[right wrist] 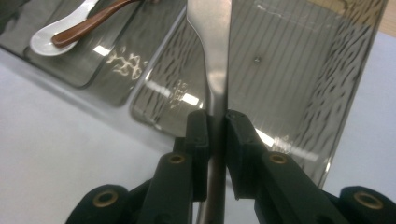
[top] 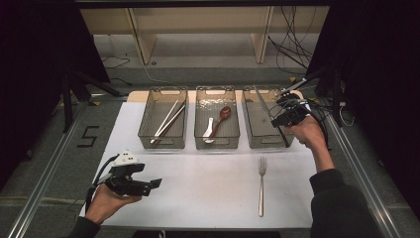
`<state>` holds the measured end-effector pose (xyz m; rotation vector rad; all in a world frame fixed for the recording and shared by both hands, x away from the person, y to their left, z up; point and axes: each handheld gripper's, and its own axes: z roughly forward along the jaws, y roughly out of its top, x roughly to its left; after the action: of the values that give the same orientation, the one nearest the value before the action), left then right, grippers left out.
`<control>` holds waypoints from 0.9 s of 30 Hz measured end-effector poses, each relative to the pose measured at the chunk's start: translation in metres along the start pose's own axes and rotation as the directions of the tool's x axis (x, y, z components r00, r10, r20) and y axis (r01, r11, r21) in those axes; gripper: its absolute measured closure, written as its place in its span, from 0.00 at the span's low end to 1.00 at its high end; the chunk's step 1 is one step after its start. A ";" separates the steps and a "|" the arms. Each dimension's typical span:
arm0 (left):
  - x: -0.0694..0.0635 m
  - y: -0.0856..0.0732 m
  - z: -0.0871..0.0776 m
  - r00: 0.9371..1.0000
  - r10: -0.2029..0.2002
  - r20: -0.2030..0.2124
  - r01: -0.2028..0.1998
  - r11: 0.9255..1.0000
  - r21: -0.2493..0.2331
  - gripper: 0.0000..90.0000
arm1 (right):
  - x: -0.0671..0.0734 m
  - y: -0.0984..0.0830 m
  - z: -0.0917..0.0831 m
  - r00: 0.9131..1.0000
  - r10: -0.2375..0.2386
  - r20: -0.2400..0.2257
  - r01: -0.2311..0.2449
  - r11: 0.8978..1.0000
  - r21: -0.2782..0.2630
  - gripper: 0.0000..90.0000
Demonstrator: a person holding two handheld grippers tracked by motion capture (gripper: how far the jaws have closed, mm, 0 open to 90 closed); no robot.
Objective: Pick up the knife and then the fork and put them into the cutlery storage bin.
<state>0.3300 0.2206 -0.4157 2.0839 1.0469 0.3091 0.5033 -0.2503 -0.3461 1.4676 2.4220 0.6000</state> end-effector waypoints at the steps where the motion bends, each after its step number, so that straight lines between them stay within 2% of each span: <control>1: 0.000 0.000 0.000 1.000 0.000 0.000 0.000 1.000 -0.002 0.18 | -0.002 0.002 0.002 1.000 0.008 0.007 -0.008 1.000 0.003 0.90; 9: 0.000 0.000 0.000 1.000 0.000 0.002 0.000 1.000 -0.002 0.18 | -0.015 0.014 0.012 0.998 0.063 0.012 -0.063 0.998 0.010 0.90; 13: 0.000 0.000 0.001 1.000 -0.002 0.001 0.002 1.000 0.000 0.18 | -0.018 0.019 0.013 0.997 0.069 0.020 -0.069 0.998 0.006 0.90; 20: 0.000 -0.001 0.001 1.000 0.002 0.000 -0.002 1.000 -0.001 0.18 | -0.018 0.030 0.017 0.994 0.103 0.029 -0.102 0.995 -0.004 0.90; 27: -0.001 -0.001 0.001 1.000 0.001 -0.002 -0.001 1.000 0.004 0.18 | -0.015 0.042 0.021 0.994 0.102 0.039 -0.101 0.995 -0.010 0.89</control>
<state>0.3299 0.2198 -0.4172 2.0886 1.0480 0.3094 0.5518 -0.2416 -0.3455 1.5919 2.3235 0.5955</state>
